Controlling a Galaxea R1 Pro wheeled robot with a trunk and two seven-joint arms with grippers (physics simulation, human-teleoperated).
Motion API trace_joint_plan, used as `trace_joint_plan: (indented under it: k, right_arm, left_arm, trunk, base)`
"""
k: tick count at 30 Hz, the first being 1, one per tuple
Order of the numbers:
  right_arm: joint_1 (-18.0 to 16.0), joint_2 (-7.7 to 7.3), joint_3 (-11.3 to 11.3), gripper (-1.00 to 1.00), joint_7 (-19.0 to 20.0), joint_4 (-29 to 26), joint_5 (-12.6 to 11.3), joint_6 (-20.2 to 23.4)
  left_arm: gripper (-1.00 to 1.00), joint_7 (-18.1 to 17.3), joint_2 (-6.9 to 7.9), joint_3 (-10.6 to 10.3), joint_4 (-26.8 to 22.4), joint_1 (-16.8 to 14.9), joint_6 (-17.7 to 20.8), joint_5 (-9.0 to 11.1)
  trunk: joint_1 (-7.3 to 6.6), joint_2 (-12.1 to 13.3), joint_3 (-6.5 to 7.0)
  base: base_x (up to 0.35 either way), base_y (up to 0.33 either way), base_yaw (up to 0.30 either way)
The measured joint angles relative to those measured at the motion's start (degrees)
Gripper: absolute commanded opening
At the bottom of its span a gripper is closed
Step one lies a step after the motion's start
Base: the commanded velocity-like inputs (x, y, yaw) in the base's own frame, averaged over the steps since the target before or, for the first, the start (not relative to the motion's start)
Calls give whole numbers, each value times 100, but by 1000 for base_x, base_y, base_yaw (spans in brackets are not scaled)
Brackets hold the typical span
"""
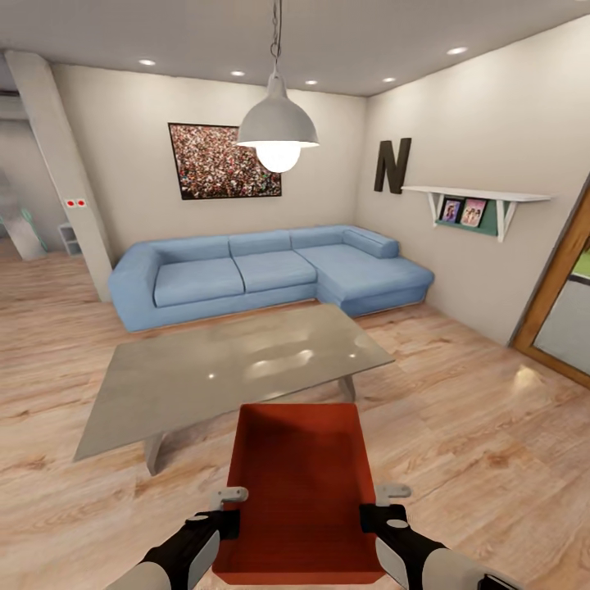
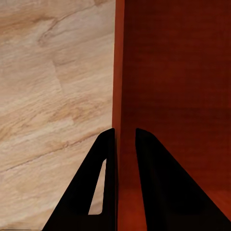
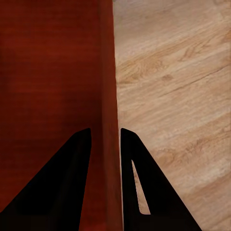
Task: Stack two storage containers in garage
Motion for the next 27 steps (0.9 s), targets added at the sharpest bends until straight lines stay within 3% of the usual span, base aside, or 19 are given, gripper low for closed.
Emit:
trace_joint_plan:
  k: [27]
  right_arm:
    - [0,-2,-4,-100,4,1,5,-7]
  left_arm:
    - [-100,1,-2,1,-1,0,-8,-3]
  trunk:
    - [0,0,0]
  base:
    - [0,0,282]
